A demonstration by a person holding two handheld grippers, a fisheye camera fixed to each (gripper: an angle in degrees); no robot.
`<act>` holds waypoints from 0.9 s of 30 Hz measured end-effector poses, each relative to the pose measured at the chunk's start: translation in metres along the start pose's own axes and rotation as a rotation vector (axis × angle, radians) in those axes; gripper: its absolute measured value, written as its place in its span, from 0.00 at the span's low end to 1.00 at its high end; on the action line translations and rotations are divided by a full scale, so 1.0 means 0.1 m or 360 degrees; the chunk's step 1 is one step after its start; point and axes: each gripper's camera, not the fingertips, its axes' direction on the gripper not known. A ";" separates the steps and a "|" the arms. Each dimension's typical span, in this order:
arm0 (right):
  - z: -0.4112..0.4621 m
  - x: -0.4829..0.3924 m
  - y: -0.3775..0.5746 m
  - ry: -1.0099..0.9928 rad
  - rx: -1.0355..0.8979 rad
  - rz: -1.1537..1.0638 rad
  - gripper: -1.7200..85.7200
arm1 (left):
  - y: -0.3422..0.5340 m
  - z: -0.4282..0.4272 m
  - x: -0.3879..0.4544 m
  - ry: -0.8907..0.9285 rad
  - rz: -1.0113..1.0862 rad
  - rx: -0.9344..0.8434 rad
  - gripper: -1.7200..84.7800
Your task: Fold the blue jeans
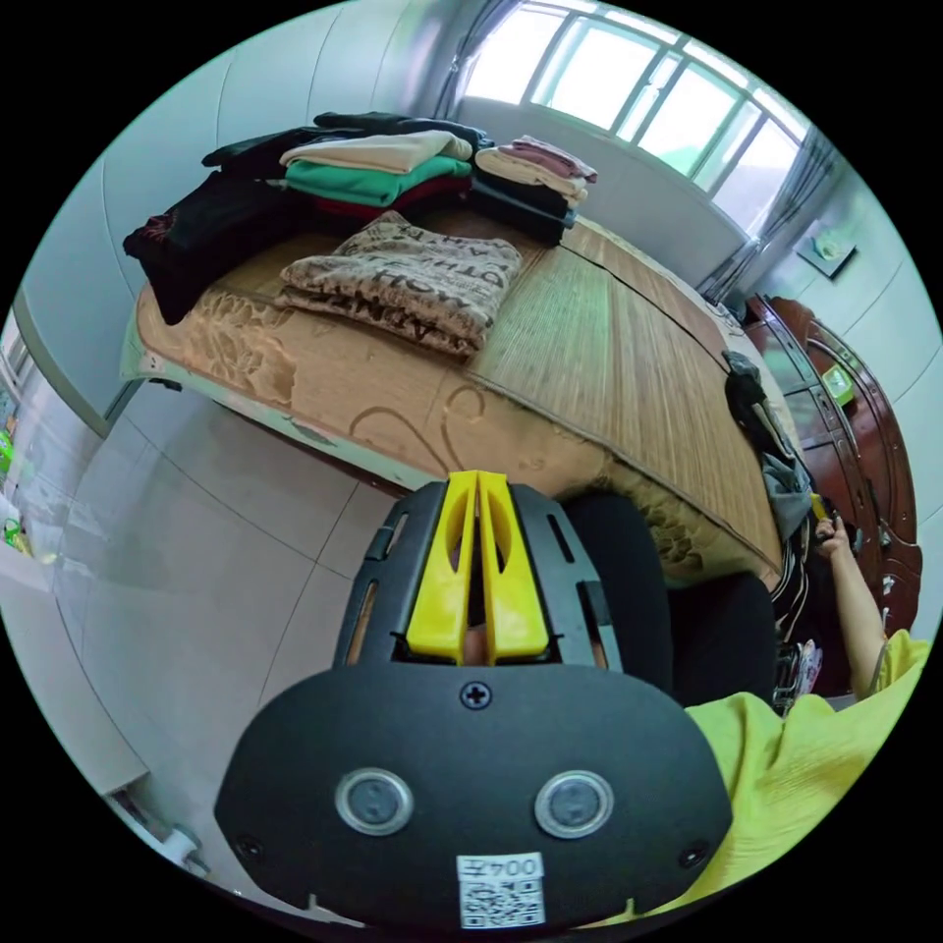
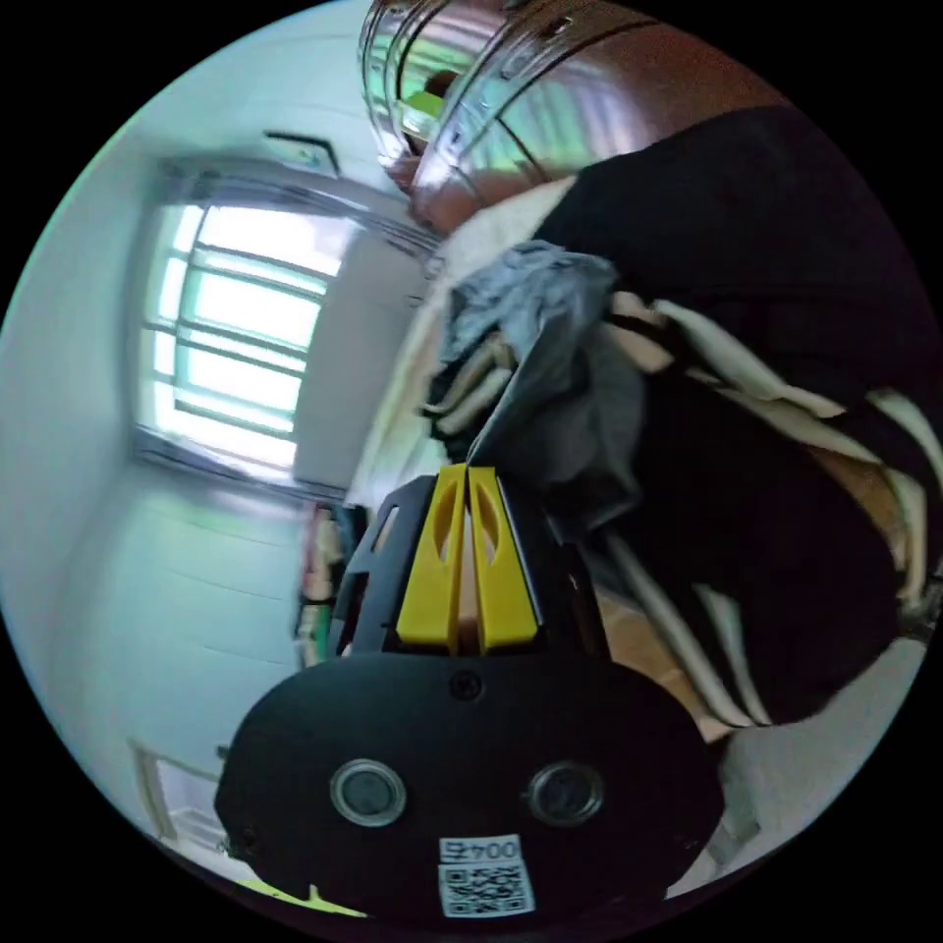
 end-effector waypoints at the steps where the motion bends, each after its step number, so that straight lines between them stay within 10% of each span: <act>1: -0.03 -0.10 0.02 -0.0124 0.0037 -0.0020 0.01 | -0.01 0.03 -0.01 0.0027 -0.0010 0.0022 0.02; 5: -0.13 -1.31 0.57 -0.0736 -0.0083 -0.0572 0.01 | -0.09 0.18 0.07 0.0148 -0.0007 0.0098 0.02; 12: -0.03 -2.35 3.31 -0.0839 -0.0880 -0.1511 0.01 | -0.05 0.42 0.21 0.0317 0.0040 0.0184 0.02; 17: 0.47 -1.28 3.88 -0.0350 -0.1125 -0.1069 0.02 | 0.13 0.71 0.16 0.0402 0.0043 0.0138 0.03; 27: -0.31 0.23 3.27 -0.0559 -0.0755 -0.0542 0.02 | 0.12 1.13 1.05 0.0649 0.0552 0.0052 0.21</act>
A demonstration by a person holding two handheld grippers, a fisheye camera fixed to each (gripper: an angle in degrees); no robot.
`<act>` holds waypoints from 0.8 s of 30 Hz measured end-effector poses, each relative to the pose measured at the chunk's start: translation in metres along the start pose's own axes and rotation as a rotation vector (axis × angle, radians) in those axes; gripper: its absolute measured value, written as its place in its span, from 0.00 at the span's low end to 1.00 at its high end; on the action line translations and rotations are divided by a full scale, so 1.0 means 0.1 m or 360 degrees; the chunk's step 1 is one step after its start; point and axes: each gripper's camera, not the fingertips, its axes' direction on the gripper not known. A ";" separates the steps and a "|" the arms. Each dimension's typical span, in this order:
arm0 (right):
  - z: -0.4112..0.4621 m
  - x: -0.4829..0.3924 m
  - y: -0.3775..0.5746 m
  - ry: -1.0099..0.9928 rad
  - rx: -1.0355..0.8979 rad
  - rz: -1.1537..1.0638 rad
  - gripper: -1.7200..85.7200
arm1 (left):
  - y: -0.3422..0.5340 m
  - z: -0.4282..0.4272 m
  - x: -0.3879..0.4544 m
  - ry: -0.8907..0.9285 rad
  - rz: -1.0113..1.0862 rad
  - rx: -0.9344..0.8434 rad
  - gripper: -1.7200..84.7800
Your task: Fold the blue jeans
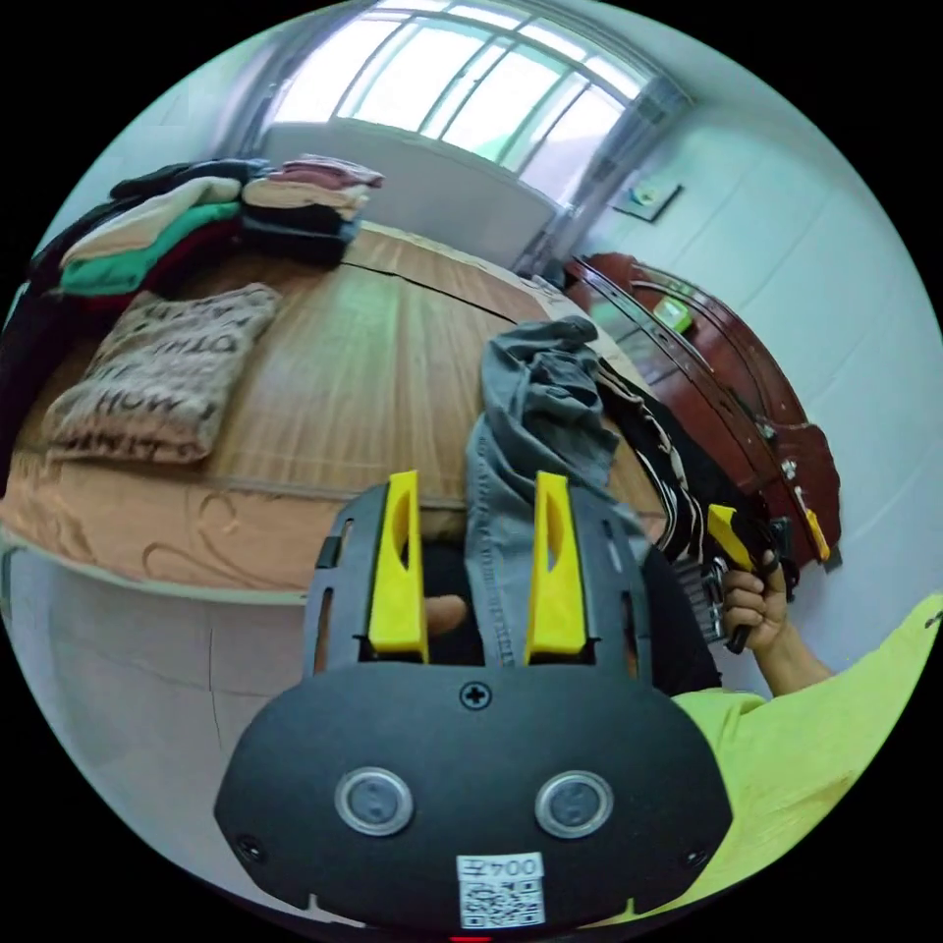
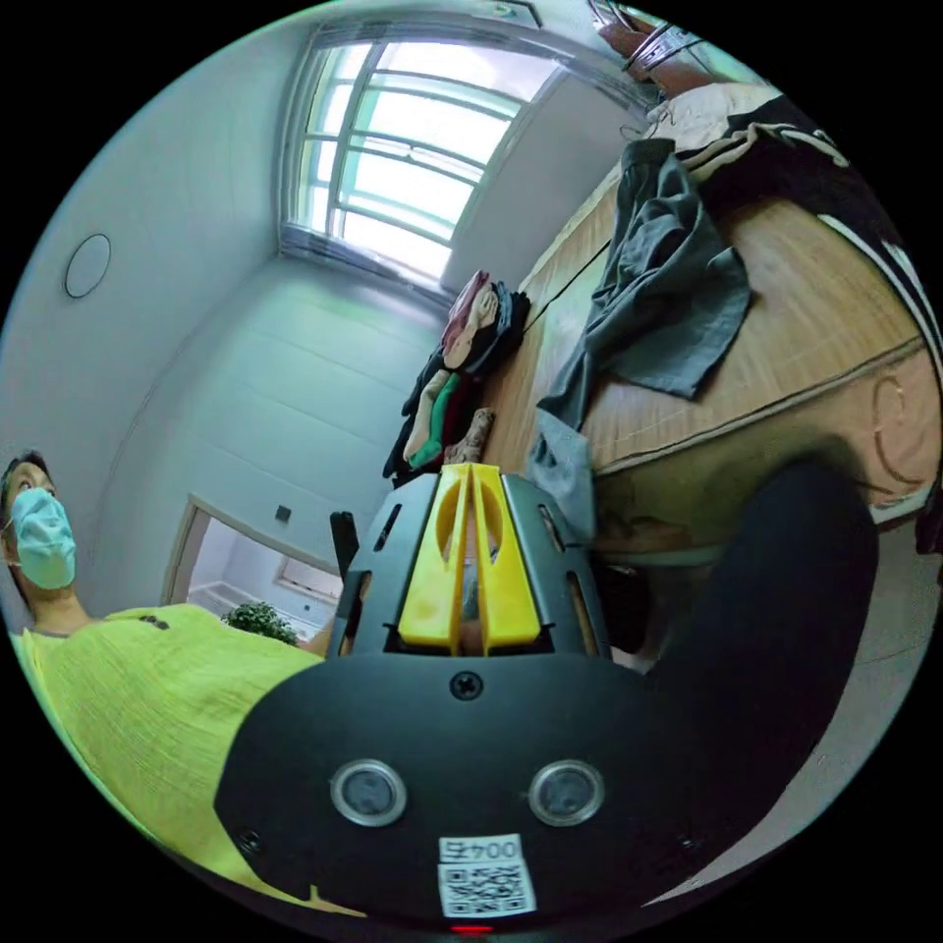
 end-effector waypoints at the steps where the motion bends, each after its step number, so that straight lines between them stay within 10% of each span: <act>1: -0.05 0.04 0.02 0.0024 0.0014 0.0000 0.01 | -0.09 0.20 0.16 -0.0006 0.0060 -0.0028 0.25; 15: -0.36 1.08 0.47 0.0079 0.0183 0.0287 0.01 | -0.84 2.61 1.10 -0.0543 0.0285 -0.0594 0.30; 24: -0.32 1.24 0.42 0.0059 0.0219 0.0395 0.01 | -0.62 2.71 0.97 -0.0673 0.0098 -0.0549 0.08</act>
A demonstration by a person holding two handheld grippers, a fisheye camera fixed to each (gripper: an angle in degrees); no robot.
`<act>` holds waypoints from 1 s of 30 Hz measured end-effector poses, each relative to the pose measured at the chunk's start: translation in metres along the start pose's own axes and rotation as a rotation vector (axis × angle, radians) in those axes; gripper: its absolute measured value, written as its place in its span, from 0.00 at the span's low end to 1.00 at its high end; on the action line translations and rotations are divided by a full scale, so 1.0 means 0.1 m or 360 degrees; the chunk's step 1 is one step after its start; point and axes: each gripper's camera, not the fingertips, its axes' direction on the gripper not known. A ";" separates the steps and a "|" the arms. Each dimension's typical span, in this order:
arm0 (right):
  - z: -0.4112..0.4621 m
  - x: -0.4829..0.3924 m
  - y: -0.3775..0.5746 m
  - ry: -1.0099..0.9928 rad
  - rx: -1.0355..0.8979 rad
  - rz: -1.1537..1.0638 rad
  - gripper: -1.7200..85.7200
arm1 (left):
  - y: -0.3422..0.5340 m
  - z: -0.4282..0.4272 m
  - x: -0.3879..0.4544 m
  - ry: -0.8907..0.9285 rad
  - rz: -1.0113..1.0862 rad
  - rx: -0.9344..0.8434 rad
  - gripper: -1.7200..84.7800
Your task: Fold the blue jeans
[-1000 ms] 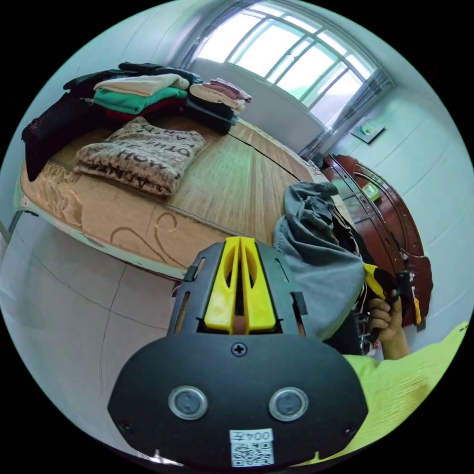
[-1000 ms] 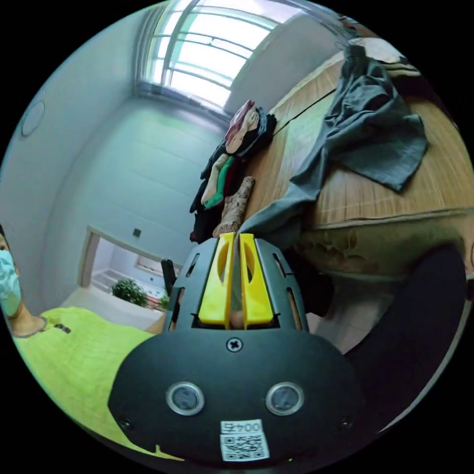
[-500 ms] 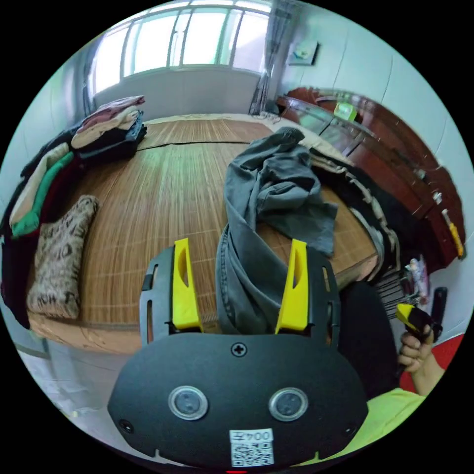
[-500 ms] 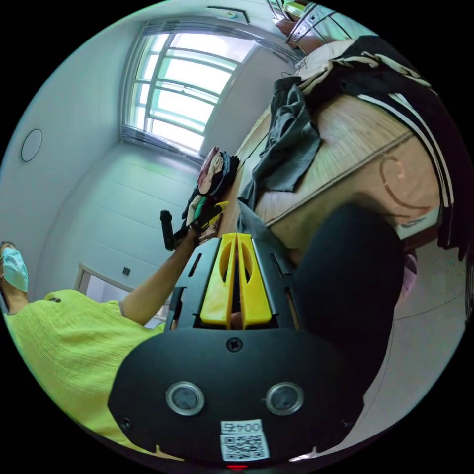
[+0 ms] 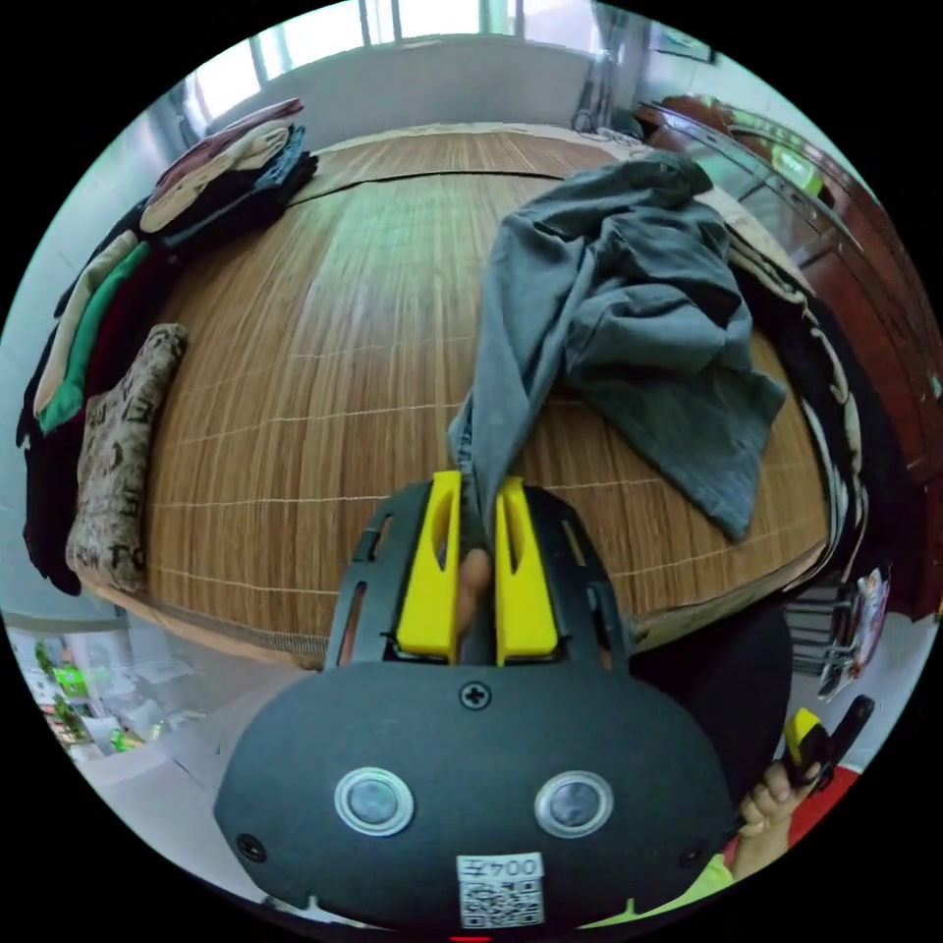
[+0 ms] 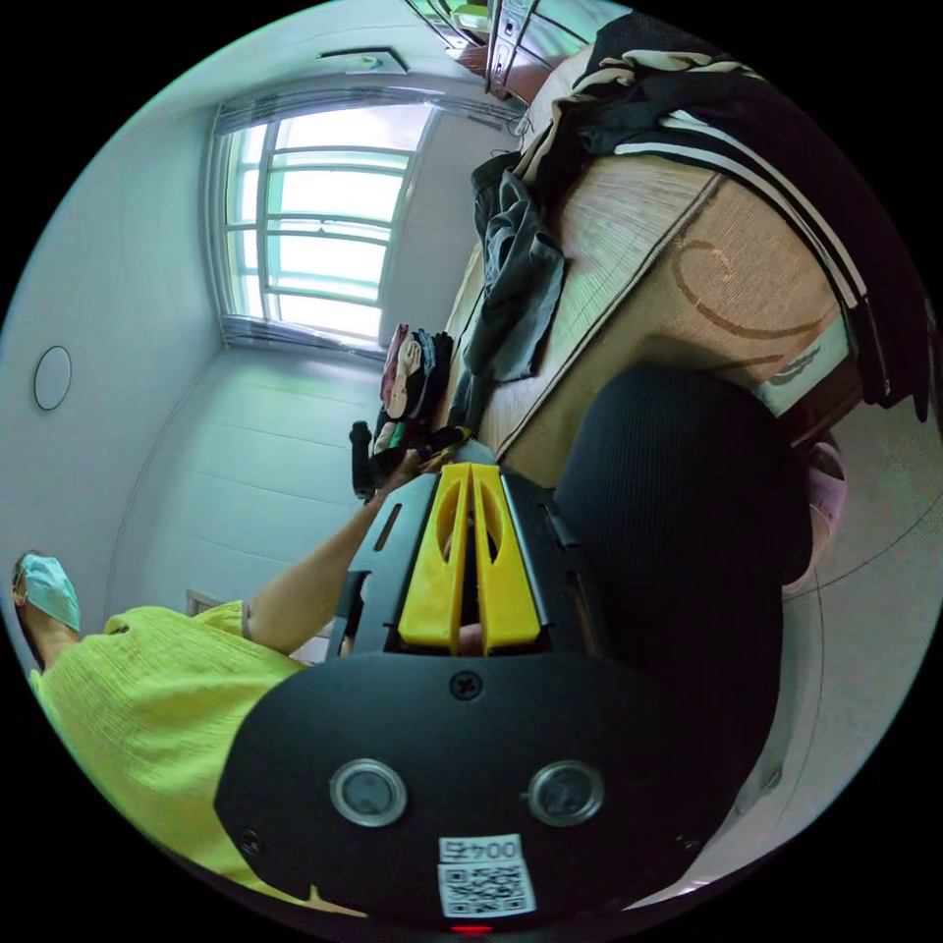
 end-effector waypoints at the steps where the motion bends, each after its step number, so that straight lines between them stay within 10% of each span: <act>1: 0.01 -0.01 -0.01 0.0004 -0.0001 -0.0004 0.01 | 0.04 -0.09 -0.14 0.0110 -0.0079 0.0060 0.06; 11: 0.23 -0.19 -0.12 0.0066 -0.0063 -0.0038 0.03 | 1.77 -2.82 -1.42 0.0790 0.0331 0.1196 0.03; 30: 1.85 -1.14 -1.57 0.0676 -0.0190 -0.0047 0.18 | 3.47 -1.81 -3.14 0.0861 -0.0379 0.0592 0.03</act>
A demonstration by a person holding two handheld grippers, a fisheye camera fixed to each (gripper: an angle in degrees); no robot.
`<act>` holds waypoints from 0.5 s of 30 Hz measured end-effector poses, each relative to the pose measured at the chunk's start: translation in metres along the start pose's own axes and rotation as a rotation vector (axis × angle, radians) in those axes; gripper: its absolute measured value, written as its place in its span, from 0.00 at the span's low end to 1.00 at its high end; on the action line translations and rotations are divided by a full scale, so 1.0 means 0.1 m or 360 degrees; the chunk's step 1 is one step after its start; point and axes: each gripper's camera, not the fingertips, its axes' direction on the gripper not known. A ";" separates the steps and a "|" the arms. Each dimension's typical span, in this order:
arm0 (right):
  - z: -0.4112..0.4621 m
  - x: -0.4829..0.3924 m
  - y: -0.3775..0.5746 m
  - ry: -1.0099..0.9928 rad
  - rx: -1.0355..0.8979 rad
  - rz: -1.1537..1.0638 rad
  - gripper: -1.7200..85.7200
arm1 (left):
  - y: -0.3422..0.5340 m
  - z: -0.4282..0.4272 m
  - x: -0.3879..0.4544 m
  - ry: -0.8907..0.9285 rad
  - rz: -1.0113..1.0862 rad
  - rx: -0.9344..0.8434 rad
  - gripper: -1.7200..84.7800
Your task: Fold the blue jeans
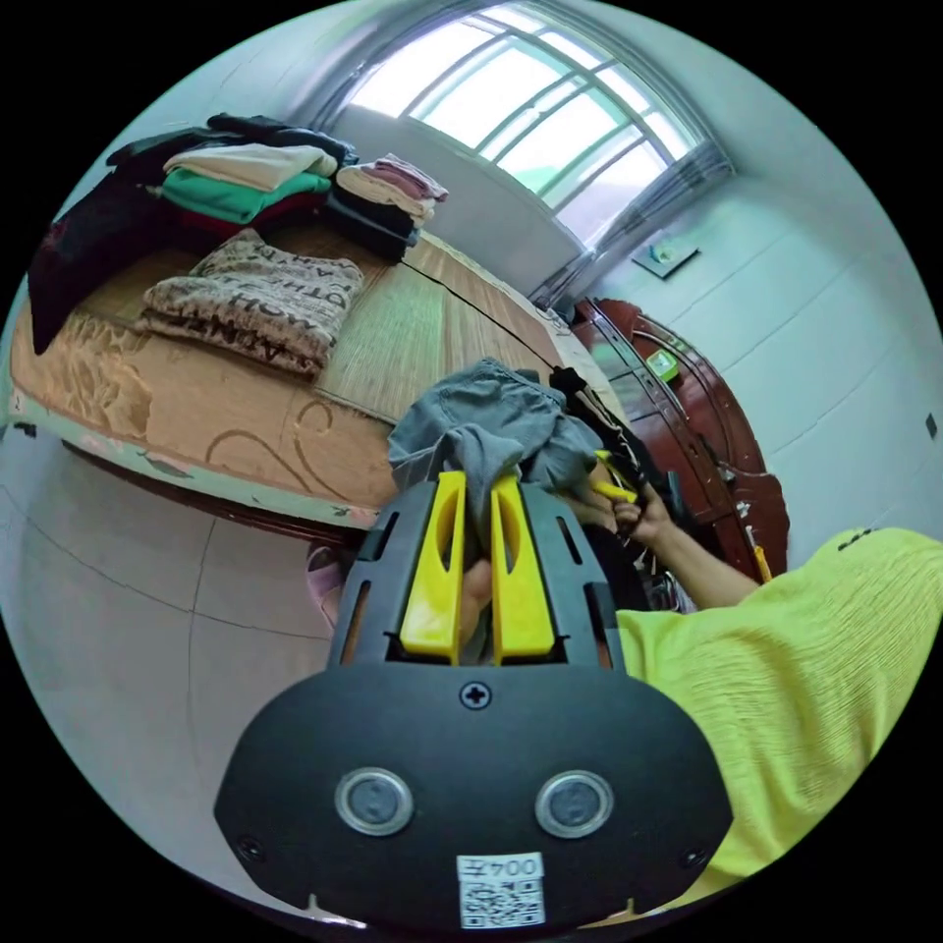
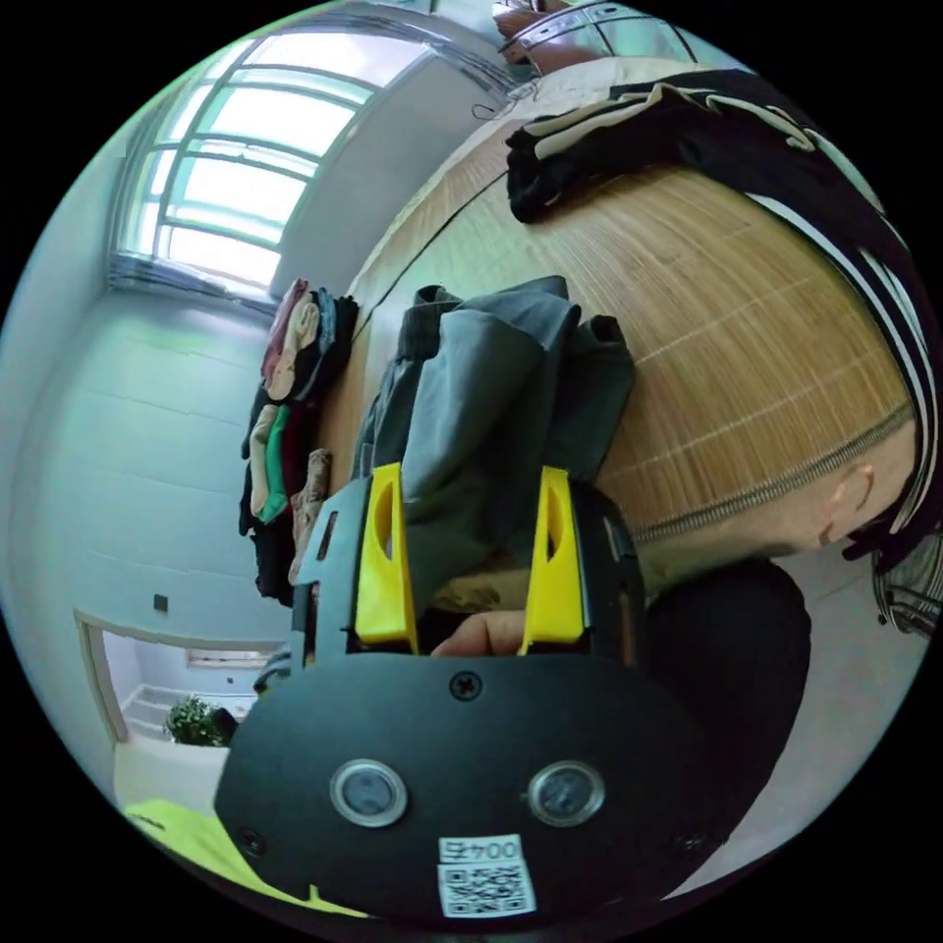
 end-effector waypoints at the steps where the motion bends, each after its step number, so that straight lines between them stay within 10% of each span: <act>1: 0.06 -0.04 -0.08 0.0022 -0.0021 0.0021 0.16 | 0.00 0.00 0.03 -0.0007 0.0030 -0.0005 0.03; 11: -0.90 -1.06 0.58 0.0175 0.0205 -0.0724 0.02 | -0.04 0.20 0.22 -0.0096 0.0113 -0.0001 0.05; 15: -1.30 -0.23 1.14 0.0453 0.0108 -0.0408 0.07 | -0.06 0.50 0.31 -0.0222 0.0195 -0.0109 0.08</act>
